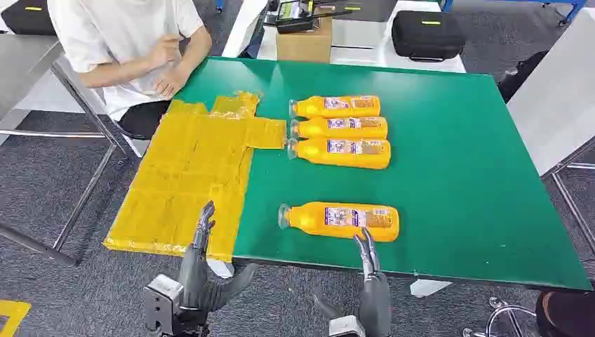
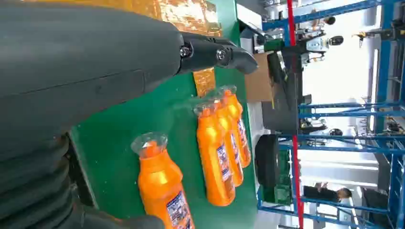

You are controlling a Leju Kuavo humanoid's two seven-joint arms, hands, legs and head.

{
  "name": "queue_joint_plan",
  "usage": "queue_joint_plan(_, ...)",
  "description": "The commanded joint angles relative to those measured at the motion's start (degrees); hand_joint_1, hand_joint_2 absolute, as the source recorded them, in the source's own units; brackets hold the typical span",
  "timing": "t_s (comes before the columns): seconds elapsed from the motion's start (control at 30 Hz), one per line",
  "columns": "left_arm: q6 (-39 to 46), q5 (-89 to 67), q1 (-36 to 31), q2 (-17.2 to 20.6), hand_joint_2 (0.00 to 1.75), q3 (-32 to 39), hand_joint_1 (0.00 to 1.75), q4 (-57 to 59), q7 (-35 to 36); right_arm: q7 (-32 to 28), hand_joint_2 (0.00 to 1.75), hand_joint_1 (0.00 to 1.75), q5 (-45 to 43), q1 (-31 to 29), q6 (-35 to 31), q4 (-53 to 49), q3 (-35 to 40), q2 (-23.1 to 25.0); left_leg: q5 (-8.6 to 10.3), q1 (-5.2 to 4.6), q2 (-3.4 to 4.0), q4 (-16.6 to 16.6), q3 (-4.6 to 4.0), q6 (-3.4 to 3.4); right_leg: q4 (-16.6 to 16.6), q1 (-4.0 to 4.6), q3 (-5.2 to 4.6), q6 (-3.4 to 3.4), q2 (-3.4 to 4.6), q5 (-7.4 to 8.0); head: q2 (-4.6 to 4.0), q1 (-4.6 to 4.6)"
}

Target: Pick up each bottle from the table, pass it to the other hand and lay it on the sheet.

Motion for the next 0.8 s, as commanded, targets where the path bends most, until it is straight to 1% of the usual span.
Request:
queue_joint_plan(0.03, 0.78, 0.07, -2.42, 1.83, 1.75, -3.45, 0.0, 5.51, -0.25, -0.41, 1.75, 0.0, 0.45, -1.8, 0.21, 1.49, -2.04, -0.67, -0.02, 0.0, 0.01, -0.09, 0.18, -0.04, -0.08, 0.01, 0.18, -0.06, -0.03, -0.03, -0.02, 0.0)
queue_joint_plan(0.07, 0.53, 0.91, -2.63, 2.05, 1.75, -3.99, 0.0, 5.91, -0.34, -0.56, 1.75, 0.0, 0.46, -1.75, 0.38, 1.46, -2.08, -0.63, -0.09, 0.01, 0.04, -0.1, 0.35, -0.06, -0.09, 0.03, 0.34, -0.11, -0.03, -0.09, 0.0, -0.02)
queue_joint_plan(0.1, 0.01, 1.54, -2.89, 2.43, 1.75, -4.92, 0.0, 6.45, -0.45, -0.69, 1.75, 0.0, 1.09, -1.6, 0.36, 1.11, -2.01, -0.83, -0.04, 0.0, 0.01, -0.1, 0.24, -0.04, -0.08, 0.01, 0.23, -0.08, -0.05, -0.05, 0.0, 0.0)
queue_joint_plan(0.13, 0.01, 1.54, -2.89, 2.43, 1.75, -4.92, 0.0, 6.45, -0.45, -0.69, 1.75, 0.0, 1.09, -1.6, 0.36, 1.11, -2.01, -0.83, -0.07, 0.01, 0.0, -0.1, 0.32, -0.06, -0.1, 0.03, 0.33, -0.1, -0.06, -0.08, 0.0, 0.0)
queue_joint_plan(0.17, 0.08, 2.14, -3.63, 2.73, 1.75, -6.35, 0.0, 7.55, -1.13, 0.35, 1.75, 0.0, 4.05, -1.01, -0.31, 0.31, -2.2, -1.11, -0.03, 0.0, -0.03, -0.09, 0.23, -0.04, -0.08, 0.01, 0.23, -0.07, -0.07, -0.06, 0.0, 0.0)
queue_joint_plan(0.2, 0.09, 2.95, -4.26, 2.74, 1.75, -7.12, 0.0, 8.26, -1.57, 1.65, 1.75, 0.0, 6.51, -0.55, -1.16, -0.17, -2.59, -1.53, -0.1, 0.01, -0.04, -0.1, 0.38, -0.07, -0.1, 0.04, 0.4, -0.11, -0.11, -0.12, 0.0, 0.0)
queue_joint_plan(0.23, 0.15, 3.14, -4.66, 2.56, 1.75, -7.44, 0.0, 8.74, -1.61, 2.03, 1.75, 0.0, 7.18, -0.18, -1.48, -0.59, -2.92, -1.98, -0.04, -0.01, -0.07, -0.1, 0.26, -0.04, -0.07, 0.0, 0.27, -0.08, -0.12, -0.08, 0.0, 0.0)
queue_joint_plan(0.27, 0.35, 3.86, -5.31, 2.19, 1.75, -7.63, 0.0, 9.53, -1.93, 2.9, 1.75, 0.0, 8.42, 0.37, -1.81, -1.11, -3.72, -2.58, -0.09, 0.01, -0.06, -0.12, 0.39, -0.06, -0.11, 0.03, 0.41, -0.11, -0.14, -0.13, 0.0, 0.0)
queue_joint_plan(0.33, 0.54, 4.5, -6.46, 1.81, 1.75, -8.29, 0.0, 10.46, -2.33, 3.88, 1.75, 0.0, 10.17, 1.14, -2.29, -2.24, -5.34, -3.74, -0.01, -0.02, -0.12, -0.07, 0.17, -0.02, -0.06, -0.01, 0.2, -0.05, -0.16, -0.07, 0.0, 0.0)
queue_joint_plan(0.37, 0.78, 4.61, -6.81, 1.66, 1.75, -8.44, 0.0, 10.59, -2.62, 4.15, 1.75, 0.0, 10.7, 1.47, -2.41, -2.66, -6.26, -3.89, -0.06, -0.01, -0.16, -0.1, 0.31, -0.03, -0.1, 0.01, 0.36, -0.08, -0.22, -0.12, 0.0, 0.0)
queue_joint_plan(0.4, 1.19, 4.74, -7.14, 1.56, 1.75, -8.57, 0.0, 10.56, -2.92, 4.52, 1.75, 0.0, 11.73, 1.73, -2.26, -3.2, -7.54, -4.08, -0.02, -0.02, -0.12, -0.07, 0.18, -0.02, -0.07, -0.01, 0.22, -0.05, -0.16, -0.07, 0.0, 0.0)
queue_joint_plan(0.43, 1.56, 4.66, -7.35, 1.5, 1.75, -8.56, 0.0, 10.25, -2.89, 4.67, 1.75, 0.0, 12.27, 1.78, -1.62, -3.77, -8.45, -4.42, -0.07, -0.01, -0.13, -0.08, 0.31, -0.03, -0.09, 0.01, 0.36, -0.08, -0.19, -0.12, 0.0, 0.0)
queue_joint_plan(0.47, 1.56, 4.78, -7.54, 1.44, 1.75, -8.49, 0.0, 10.01, -3.15, 4.55, 1.75, 0.0, 13.75, 1.71, -1.8, -3.9, -9.27, -4.49, -0.03, -0.03, -0.1, -0.08, 0.21, -0.02, -0.08, -0.01, 0.24, -0.05, -0.15, -0.07, 0.0, 0.0)
queue_joint_plan(0.5, 1.65, 5.04, -7.85, 1.2, 1.75, -8.06, 0.0, 9.95, -3.26, 4.41, 1.75, 0.0, 15.21, 1.28, -1.79, -3.82, -10.15, -4.7, -0.1, -0.01, -0.1, -0.05, 0.33, -0.04, -0.07, 0.01, 0.38, -0.09, -0.17, -0.14, 0.0, 0.0)
queue_joint_plan(0.53, 1.75, 5.18, -8.32, 0.89, 1.75, -7.58, 0.0, 10.15, -3.16, 4.78, 1.75, 0.0, 16.85, 0.6, -1.54, -3.36, -11.13, -4.83, -0.04, -0.03, -0.06, -0.06, 0.2, -0.03, -0.06, -0.02, 0.22, -0.06, -0.11, -0.06, 0.0, 0.0)
queue_joint_plan(0.57, 1.84, 5.16, -8.68, 0.5, 1.75, -7.02, 0.0, 10.35, -3.09, 4.8, 1.75, 0.0, 18.29, -0.14, -0.9, -2.66, -12.09, -4.88, -0.09, 0.0, -0.03, -0.04, 0.31, -0.05, -0.06, 0.01, 0.34, -0.09, -0.09, -0.1, 0.0, 0.0)
queue_joint_plan(0.6, 1.95, 5.15, -8.75, 0.32, 1.75, -6.41, 0.0, 9.98, -3.17, 5.09, 1.75, 0.0, 19.74, -1.12, 0.03, -2.14, -12.57, -5.13, -0.03, -0.03, -0.01, -0.06, 0.21, -0.03, -0.07, -0.02, 0.22, -0.06, -0.06, -0.04, 0.0, 0.0)
queue_joint_plan(0.63, 1.74, 5.15, -8.82, 0.3, 1.75, -6.01, 0.0, 9.53, -3.38, 5.11, 1.75, 0.0, 19.69, -1.99, 1.05, -1.65, -13.07, -5.04, -0.07, -0.02, 0.01, -0.08, 0.32, -0.05, -0.08, 0.0, 0.33, -0.09, -0.07, -0.07, 0.0, 0.0)
queue_joint_plan(0.67, 1.51, 5.07, -8.8, 0.33, 1.75, -5.75, 0.0, 9.11, -3.5, 4.88, 1.75, 0.0, 19.94, -2.59, 1.76, -1.16, -13.34, -5.01, -0.04, -0.02, 0.03, -0.05, 0.2, -0.03, -0.06, -0.01, 0.21, -0.06, -0.03, -0.02, 0.0, -0.02)
queue_joint_plan(0.7, 1.2, 5.0, -8.58, 0.16, 1.75, -5.17, 0.0, 8.45, -3.81, 4.97, 1.75, 0.0, 22.07, -3.39, 2.33, -0.11, -13.73, -5.23, -0.07, -0.01, 0.07, -0.07, 0.33, -0.05, -0.09, 0.0, 0.34, -0.09, 0.0, -0.05, 0.0, 0.0)
queue_joint_plan(0.73, 0.84, 5.02, -8.36, 0.06, 1.75, -4.64, 0.0, 7.84, -3.78, 5.32, 1.75, 0.0, 23.78, -4.22, 2.3, 1.08, -14.37, -5.29, -0.04, 0.0, 0.08, -0.05, 0.18, -0.03, -0.07, 0.01, 0.19, -0.06, 0.04, 0.01, 0.0, 0.0)
queue_joint_plan(0.77, 0.59, 5.0, -8.28, 0.05, 1.75, -4.28, 0.0, 7.48, -3.71, 5.71, 1.75, 0.0, 24.69, -4.86, 2.37, 2.15, -14.95, -5.3, -0.09, -0.01, 0.13, -0.07, 0.33, -0.04, -0.08, 0.0, 0.33, -0.08, 0.06, -0.03, 0.0, 0.0)
queue_joint_plan(0.8, 0.19, 4.86, -8.27, 0.09, 1.75, -3.82, 0.0, 7.12, -3.47, 6.4, 1.75, 0.0, 25.41, -5.71, 2.47, 3.57, -15.97, -5.14, -0.04, 0.0, 0.09, -0.06, 0.2, -0.03, -0.08, 0.01, 0.21, -0.05, 0.04, 0.01, 0.0, 0.0)
